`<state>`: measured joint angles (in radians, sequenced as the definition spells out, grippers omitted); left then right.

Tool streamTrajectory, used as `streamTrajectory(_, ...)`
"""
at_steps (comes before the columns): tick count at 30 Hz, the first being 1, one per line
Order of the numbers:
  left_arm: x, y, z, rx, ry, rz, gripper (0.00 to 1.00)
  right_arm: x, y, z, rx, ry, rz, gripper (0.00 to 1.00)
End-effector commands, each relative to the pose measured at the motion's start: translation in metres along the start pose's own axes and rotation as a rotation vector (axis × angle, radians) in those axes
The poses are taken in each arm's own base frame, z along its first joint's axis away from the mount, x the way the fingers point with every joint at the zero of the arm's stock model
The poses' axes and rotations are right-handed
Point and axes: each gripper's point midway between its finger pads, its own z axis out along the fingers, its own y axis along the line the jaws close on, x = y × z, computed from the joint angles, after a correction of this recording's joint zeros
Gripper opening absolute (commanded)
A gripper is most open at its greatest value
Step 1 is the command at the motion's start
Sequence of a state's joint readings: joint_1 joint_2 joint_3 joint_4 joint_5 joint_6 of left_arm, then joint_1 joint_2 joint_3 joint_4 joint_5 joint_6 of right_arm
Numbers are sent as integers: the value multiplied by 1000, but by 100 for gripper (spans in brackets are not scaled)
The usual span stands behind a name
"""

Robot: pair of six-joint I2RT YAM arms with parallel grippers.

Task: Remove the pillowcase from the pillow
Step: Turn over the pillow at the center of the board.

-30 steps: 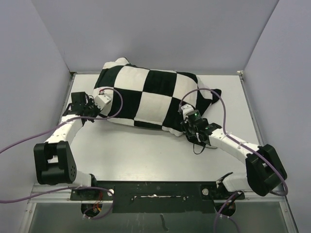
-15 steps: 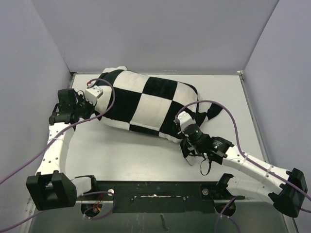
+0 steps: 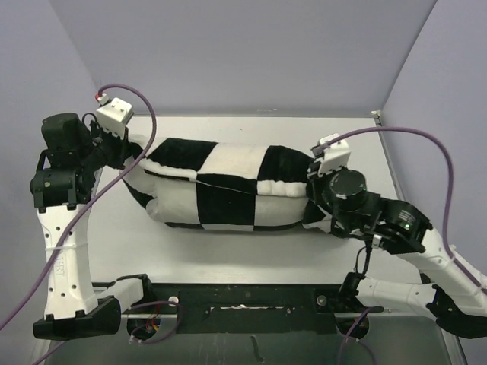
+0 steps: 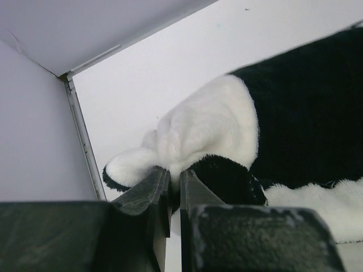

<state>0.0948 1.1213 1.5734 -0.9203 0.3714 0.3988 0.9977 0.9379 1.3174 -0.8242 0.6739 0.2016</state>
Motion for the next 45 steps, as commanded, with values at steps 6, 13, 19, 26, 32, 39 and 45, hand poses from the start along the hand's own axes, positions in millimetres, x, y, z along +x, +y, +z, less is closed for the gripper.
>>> streamTrajectory(6,-58,-9,-15,44,-130,-51,0,-89,-24,-6,122,-157,130,0)
streamTrajectory(13,-25,17,103,-98,19,-9,0,14,-84,148,95,270,415,9)
streamTrajectory(19,-53,36,148,-140,72,-92,43,31,-107,200,246,418,303,43)
streamTrajectory(26,-55,-3,106,21,27,-123,58,-38,-92,181,240,184,147,90)
streamTrajectory(32,4,-25,99,57,105,-120,58,-68,-36,178,156,90,41,95)
streamTrajectory(39,54,2,113,-1,146,-348,55,-83,63,189,-8,40,-83,96)
streamTrajectory(45,75,-13,131,111,217,-534,52,-94,138,200,-151,-12,-137,96)
